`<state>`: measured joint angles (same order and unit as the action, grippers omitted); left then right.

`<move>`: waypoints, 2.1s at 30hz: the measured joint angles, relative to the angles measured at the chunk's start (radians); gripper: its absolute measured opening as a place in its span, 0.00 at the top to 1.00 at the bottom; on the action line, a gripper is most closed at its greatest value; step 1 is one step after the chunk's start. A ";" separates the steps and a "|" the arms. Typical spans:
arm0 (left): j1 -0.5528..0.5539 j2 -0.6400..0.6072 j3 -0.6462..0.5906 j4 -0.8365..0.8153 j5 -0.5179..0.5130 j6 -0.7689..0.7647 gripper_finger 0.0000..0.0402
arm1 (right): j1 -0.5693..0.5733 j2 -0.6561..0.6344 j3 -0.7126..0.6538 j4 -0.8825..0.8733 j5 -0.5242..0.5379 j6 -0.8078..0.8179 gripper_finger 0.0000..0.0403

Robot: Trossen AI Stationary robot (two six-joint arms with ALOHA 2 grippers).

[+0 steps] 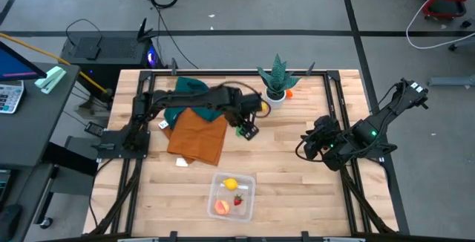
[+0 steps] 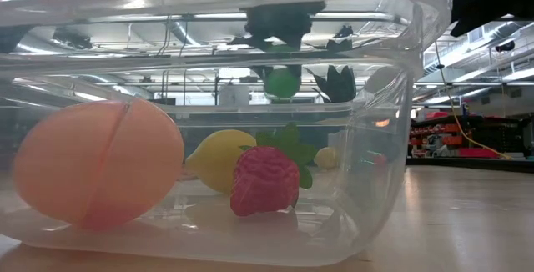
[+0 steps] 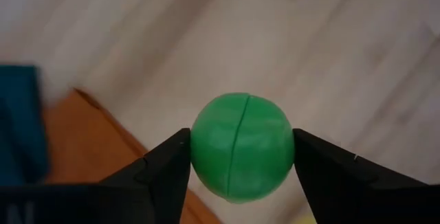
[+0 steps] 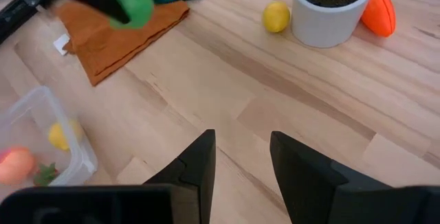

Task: Pick and placing Produce into tupperware
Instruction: Put the green pear into the transparent bin

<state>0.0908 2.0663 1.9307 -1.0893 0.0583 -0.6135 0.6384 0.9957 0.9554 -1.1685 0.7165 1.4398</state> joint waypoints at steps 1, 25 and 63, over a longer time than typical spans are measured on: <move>-0.018 0.000 0.000 0.000 0.001 -0.019 0.39 | 0.000 0.000 0.000 0.000 -0.008 -0.009 0.73; -0.399 0.000 0.000 0.019 -0.049 -0.548 0.40 | 0.176 0.000 0.000 -0.012 -0.069 0.059 0.73; -0.565 0.175 -0.008 0.005 -0.166 -0.894 0.41 | 0.517 0.332 0.000 0.436 -0.081 0.273 0.73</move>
<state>-0.4746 2.2408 1.9224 -1.0838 -0.1081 -1.5078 1.1550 1.3281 0.9550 -0.7322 0.6353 1.7124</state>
